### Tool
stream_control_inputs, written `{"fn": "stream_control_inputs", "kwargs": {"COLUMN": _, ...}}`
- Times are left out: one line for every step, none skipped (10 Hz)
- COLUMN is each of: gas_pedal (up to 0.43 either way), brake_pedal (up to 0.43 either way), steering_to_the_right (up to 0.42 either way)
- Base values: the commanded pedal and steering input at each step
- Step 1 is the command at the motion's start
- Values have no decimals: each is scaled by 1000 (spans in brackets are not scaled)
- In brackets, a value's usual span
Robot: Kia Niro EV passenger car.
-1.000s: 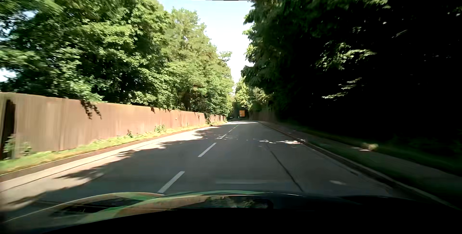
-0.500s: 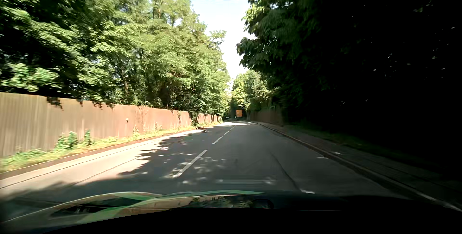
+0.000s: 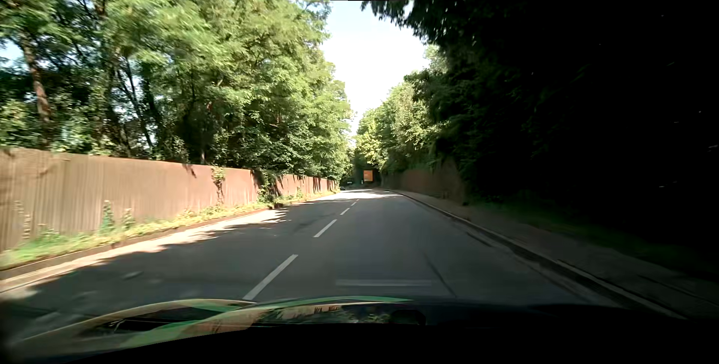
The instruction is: Follow the waypoints while adhering to traffic rules and regulations
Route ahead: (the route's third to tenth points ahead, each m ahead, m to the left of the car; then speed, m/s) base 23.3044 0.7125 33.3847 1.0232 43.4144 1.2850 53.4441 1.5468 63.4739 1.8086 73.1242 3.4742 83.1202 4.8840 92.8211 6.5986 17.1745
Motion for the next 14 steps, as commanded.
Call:
{"fn": "stream_control_inputs", "kwargs": {"gas_pedal": 209, "brake_pedal": 0, "steering_to_the_right": 0}}
{"fn": "stream_control_inputs", "kwargs": {"gas_pedal": 177, "brake_pedal": 0, "steering_to_the_right": 1}}
{"fn": "stream_control_inputs", "kwargs": {"gas_pedal": 138, "brake_pedal": 0, "steering_to_the_right": 0}}
{"fn": "stream_control_inputs", "kwargs": {"gas_pedal": 138, "brake_pedal": 0, "steering_to_the_right": 0}}
{"fn": "stream_control_inputs", "kwargs": {"gas_pedal": 138, "brake_pedal": 0, "steering_to_the_right": -1}}
{"fn": "stream_control_inputs", "kwargs": {"gas_pedal": 138, "brake_pedal": 0, "steering_to_the_right": -3}}
{"fn": "stream_control_inputs", "kwargs": {"gas_pedal": 138, "brake_pedal": 0, "steering_to_the_right": -5}}
{"fn": "stream_control_inputs", "kwargs": {"gas_pedal": 138, "brake_pedal": 0, "steering_to_the_right": -5}}
{"fn": "stream_control_inputs", "kwargs": {"gas_pedal": 138, "brake_pedal": 0, "steering_to_the_right": -5}}
{"fn": "stream_control_inputs", "kwargs": {"gas_pedal": 138, "brake_pedal": 0, "steering_to_the_right": -5}}
{"fn": "stream_control_inputs", "kwargs": {"gas_pedal": 138, "brake_pedal": 0, "steering_to_the_right": -7}}
{"fn": "stream_control_inputs", "kwargs": {"gas_pedal": 138, "brake_pedal": 0, "steering_to_the_right": -7}}
{"fn": "stream_control_inputs", "kwargs": {"gas_pedal": 138, "brake_pedal": 0, "steering_to_the_right": -7}}
{"fn": "stream_control_inputs", "kwargs": {"gas_pedal": 138, "brake_pedal": 0, "steering_to_the_right": -7}}
